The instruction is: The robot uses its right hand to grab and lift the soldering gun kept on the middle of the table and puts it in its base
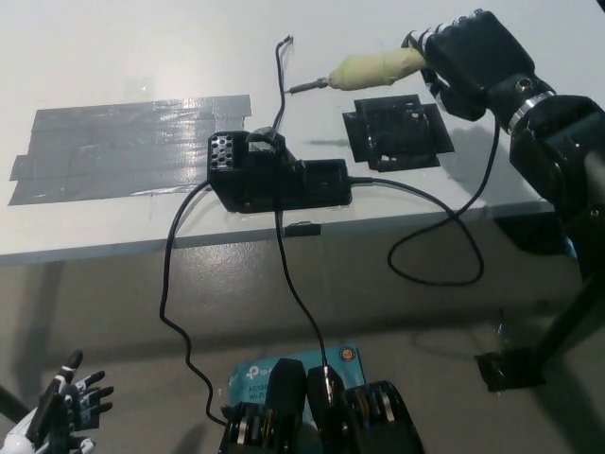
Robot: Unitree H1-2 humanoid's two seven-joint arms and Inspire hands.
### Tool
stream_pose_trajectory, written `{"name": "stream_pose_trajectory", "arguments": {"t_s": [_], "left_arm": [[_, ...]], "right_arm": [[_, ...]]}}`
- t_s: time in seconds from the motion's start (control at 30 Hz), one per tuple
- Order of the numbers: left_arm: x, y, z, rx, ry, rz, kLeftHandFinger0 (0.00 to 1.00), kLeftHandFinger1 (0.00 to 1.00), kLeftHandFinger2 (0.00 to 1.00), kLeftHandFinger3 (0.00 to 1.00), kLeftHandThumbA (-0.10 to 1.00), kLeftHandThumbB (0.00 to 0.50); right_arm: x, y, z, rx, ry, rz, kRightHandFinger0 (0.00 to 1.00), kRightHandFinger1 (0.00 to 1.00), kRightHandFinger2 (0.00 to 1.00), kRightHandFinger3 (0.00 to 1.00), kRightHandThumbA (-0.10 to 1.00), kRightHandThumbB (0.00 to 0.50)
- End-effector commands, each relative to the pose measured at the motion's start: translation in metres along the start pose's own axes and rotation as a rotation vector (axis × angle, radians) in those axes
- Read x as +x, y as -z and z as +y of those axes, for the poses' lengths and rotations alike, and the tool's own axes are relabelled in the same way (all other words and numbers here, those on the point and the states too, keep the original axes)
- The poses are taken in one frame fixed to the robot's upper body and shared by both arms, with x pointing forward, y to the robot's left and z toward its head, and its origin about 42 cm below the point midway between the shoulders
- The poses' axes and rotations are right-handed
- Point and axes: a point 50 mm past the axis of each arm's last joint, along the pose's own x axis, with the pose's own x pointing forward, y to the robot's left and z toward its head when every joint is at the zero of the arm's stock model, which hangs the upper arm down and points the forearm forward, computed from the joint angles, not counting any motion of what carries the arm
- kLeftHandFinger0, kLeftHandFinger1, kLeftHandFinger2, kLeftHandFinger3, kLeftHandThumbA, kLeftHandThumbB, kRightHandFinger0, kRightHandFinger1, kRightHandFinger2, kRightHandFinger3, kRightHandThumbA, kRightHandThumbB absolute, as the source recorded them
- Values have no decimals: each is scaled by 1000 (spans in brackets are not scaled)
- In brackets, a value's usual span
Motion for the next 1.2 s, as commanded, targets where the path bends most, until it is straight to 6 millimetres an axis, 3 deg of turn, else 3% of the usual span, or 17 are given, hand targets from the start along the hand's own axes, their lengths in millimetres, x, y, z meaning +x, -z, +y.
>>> {"name": "stream_pose_trajectory", "arguments": {"t_s": [0.0,0.07,0.1,0.2,0.33,0.37,0.4,0.47,0.53,0.63,0.7,0.73,0.9,1.03,1.1,1.17], "left_arm": [[-2,-12,7,34,5,-38,881,960,1000,1000,978,262],[-2,-12,7,39,11,-40,887,963,1000,1000,984,259],[-2,-12,8,37,14,-40,892,965,1000,1000,983,268],[-3,-12,9,30,17,-45,915,980,1000,1000,986,255],[-3,-13,8,31,15,-40,937,999,1000,1000,1000,238],[-4,-13,8,32,17,-44,931,997,1000,1000,1000,228],[-5,-14,8,33,15,-44,923,994,1000,1000,1000,229],[-6,-14,9,31,16,-47,924,999,1000,1000,1000,223],[-4,-13,10,23,12,-45,904,991,1000,1000,983,250],[-3,-12,12,20,11,-41,929,1000,1000,1000,979,252],[-4,-13,12,16,11,-42,933,1000,1000,1000,978,241],[-6,-14,11,9,15,-42,947,1000,1000,1000,979,230],[-6,-12,11,2,19,-43,976,1000,1000,1000,964,251],[-5,-13,10,10,18,-49,958,1000,1000,1000,969,249],[-5,-14,11,2,23,-50,955,1000,1000,1000,967,242],[-4,-14,11,7,24,-50,953,1000,1000,1000,974,241]], "right_arm": [[5,8,-34,-7,112,-8,0,190,549,87,-100,0],[2,6,-32,-24,125,-24,0,202,559,89,-100,34],[0,4,-28,-8,130,-37,0,206,559,140,-100,48],[1,4,-23,5,120,-50,0,205,546,186,-100,35],[-2,4,-15,20,108,-56,0,203,513,242,-100,80],[-3,2,-15,12,99,-54,0,212,523,363,-100,77],[-4,2,-15,5,94,-54,0,193,509,376,-100,69],[-5,1,-14,1,101,-61,0,135,449,375,-100,60],[-6,3,-9,12,106,-70,0,84,407,281,-100,111],[-9,2,-7,23,102,-77,0,92,429,191,-100,60],[-9,0,-6,27,101,-80,0,114,468,171,-100,69],[-10,0,-2,39,98,-85,0,115,469,131,-100,8],[-12,-3,5,66,73,-94,0,146,488,177,-100,0],[-10,-3,9,59,99,-116,0,74,420,201,-100,0],[-8,-4,11,69,111,-122,0,5,392,121,-100,0],[-7,-4,12,69,108,-119,0,17,407,143,-100,0]]}}
